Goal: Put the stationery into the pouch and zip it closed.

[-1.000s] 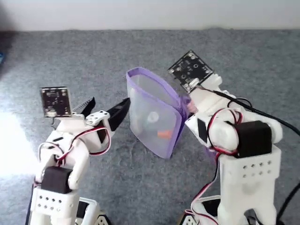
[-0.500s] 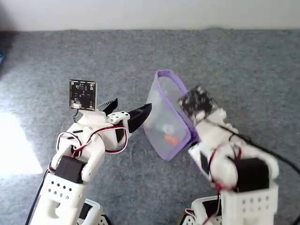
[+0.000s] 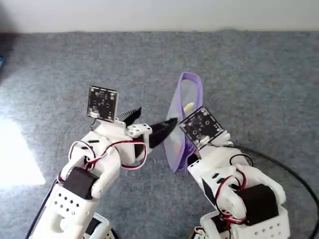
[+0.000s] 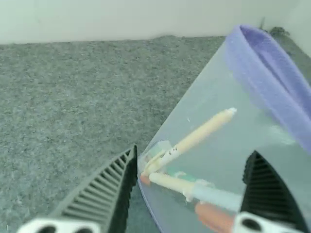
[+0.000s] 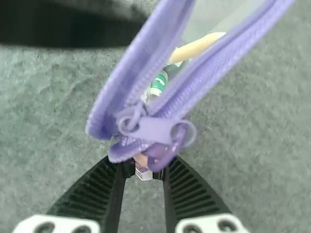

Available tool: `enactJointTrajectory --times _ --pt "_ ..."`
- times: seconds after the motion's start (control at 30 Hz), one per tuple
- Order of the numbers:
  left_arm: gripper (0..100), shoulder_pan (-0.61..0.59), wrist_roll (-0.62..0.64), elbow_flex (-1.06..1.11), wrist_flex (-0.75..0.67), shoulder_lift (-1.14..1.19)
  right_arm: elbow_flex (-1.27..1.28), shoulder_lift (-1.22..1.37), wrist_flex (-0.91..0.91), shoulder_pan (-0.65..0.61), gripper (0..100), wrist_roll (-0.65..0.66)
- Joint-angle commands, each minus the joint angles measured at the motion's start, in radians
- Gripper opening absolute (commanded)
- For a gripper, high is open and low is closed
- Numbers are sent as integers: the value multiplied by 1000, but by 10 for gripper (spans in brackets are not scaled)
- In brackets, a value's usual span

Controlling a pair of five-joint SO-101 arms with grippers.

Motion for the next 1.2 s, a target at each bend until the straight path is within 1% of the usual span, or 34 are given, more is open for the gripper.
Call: enactJointTrajectory --times 0.0,0.13,0.33,0.53,0.67,0.77,0.9,1.03,1.17 --pt "337 12 5 -59 46 -3 -51 1 -18 50 9 -26" --pt "337 18 5 -59 115 -5 -129 2 -19 130 9 74" --pt "337 74 5 -74 143 -18 -184 2 -147 234 8 235" --pt "337 204 5 -90 143 -114 -184 10 -260 240 8 327" --pt "337 235 6 -73 135 -120 -184 7 -298 240 8 416" --pt "337 235 6 -41 89 -120 -184 4 -331 240 8 476" --pt "337 236 6 24 -12 -120 -184 2 -348 239 8 534" --pt "337 236 6 79 -110 -114 -184 2 -346 239 8 554" --pt "337 236 9 82 -169 -32 -184 4 -344 239 8 554"
